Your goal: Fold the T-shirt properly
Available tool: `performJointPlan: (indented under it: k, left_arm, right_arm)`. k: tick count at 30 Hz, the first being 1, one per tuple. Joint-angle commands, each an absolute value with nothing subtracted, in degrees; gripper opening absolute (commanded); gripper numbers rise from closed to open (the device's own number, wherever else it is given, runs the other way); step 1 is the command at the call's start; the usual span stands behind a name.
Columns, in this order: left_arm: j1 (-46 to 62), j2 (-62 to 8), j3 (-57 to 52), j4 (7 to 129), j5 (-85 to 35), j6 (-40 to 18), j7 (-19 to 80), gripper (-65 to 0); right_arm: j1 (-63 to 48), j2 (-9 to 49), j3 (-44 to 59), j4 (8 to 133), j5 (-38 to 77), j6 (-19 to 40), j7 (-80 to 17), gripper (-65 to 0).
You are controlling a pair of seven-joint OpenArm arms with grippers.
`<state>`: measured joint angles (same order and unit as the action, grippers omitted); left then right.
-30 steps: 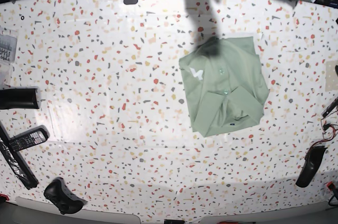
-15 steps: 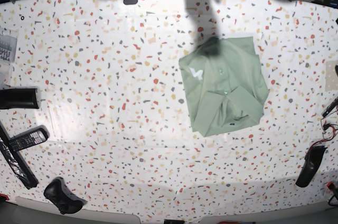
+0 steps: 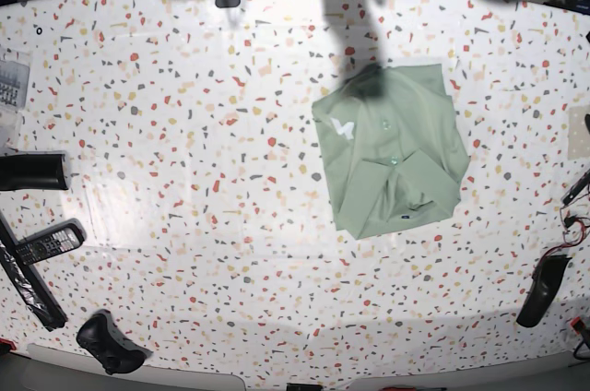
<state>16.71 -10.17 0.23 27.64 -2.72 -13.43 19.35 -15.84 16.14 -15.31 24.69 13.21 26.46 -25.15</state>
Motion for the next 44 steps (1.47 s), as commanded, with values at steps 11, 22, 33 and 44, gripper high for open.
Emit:
performJointPlan:
  k: [11, 22, 33, 44]
  left_arm:
    - [15.03, -10.66, 0.1, 27.73, -2.57, -13.26, 17.34, -24.2]
    - [15.44, -10.63, 0.05, 27.7, -2.57, -13.19, 16.62, -24.2]
    - [15.57, -10.66, 0.05, 27.73, -1.5, -9.61, 14.9, -24.2]
    - [15.51, -10.61, 0.05, 27.75, -1.39, -9.67, 16.49, -24.2]
  right_arm:
    - [-13.45, 17.12, -16.91, 24.62, 14.13, 24.62, -4.45, -32.5]
    - [-14.44, 16.99, -16.91, 24.62, 13.87, 24.6, 3.4, -32.5]
    - [-13.98, 17.02, -16.91, 24.62, 13.5, 24.75, 3.75, -32.5]
    - [-13.98, 16.99, -16.91, 24.62, 13.74, 25.04, 3.7, -32.5]
